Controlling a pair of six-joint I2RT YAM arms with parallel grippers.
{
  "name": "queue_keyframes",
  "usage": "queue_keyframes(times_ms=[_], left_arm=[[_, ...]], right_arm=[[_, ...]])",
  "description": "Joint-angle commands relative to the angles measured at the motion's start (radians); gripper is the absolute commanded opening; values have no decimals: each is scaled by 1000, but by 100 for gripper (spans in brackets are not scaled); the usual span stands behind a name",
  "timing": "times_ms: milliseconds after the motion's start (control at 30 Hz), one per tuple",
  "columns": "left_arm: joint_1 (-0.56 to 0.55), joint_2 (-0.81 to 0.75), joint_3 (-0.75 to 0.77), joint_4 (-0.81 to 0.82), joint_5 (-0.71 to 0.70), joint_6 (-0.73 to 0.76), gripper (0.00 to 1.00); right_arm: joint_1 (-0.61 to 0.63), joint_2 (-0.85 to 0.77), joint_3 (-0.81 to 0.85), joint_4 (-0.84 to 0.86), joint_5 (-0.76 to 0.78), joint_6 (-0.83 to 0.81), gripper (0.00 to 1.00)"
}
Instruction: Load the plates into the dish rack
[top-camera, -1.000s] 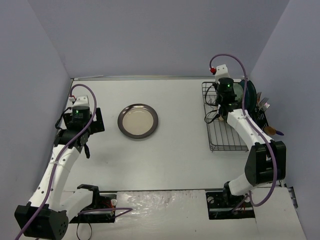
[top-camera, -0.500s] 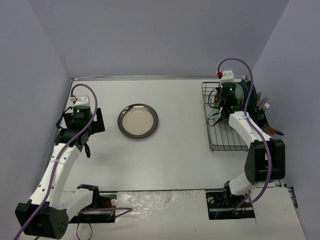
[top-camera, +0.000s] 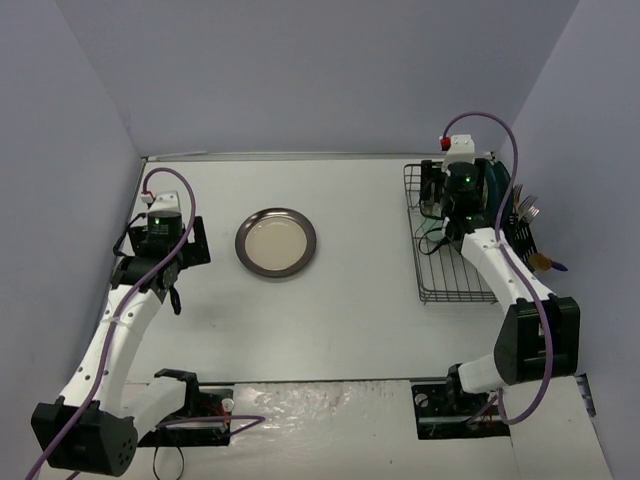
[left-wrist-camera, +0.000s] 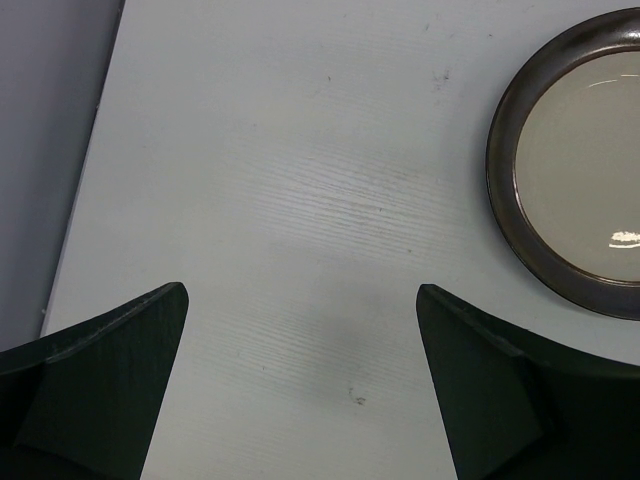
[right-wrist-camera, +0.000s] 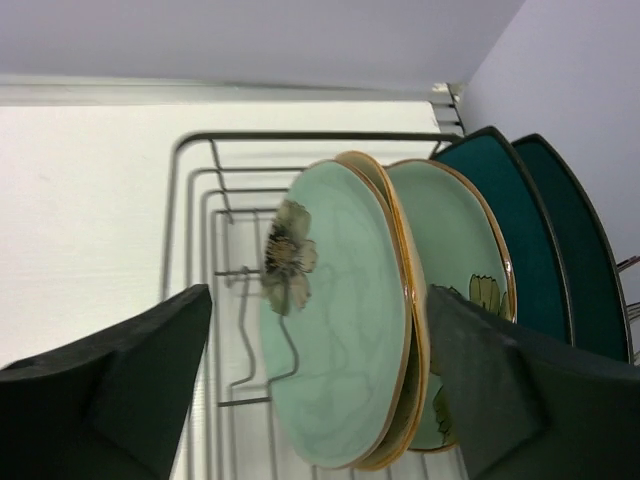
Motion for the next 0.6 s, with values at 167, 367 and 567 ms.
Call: queue_keyframes(times_ms=[167,367,567], left_arm=[[78,75,-10,105,253,-208,97],[88,126,-119,316,355,-413,97],[88,257,-213,582,439,-546,95]], right_arm=[[14,-286,50,20,-380,251,100],[22,-381,-99,187,-602,480,100],[59,-389,-201,316,-740,605,100]])
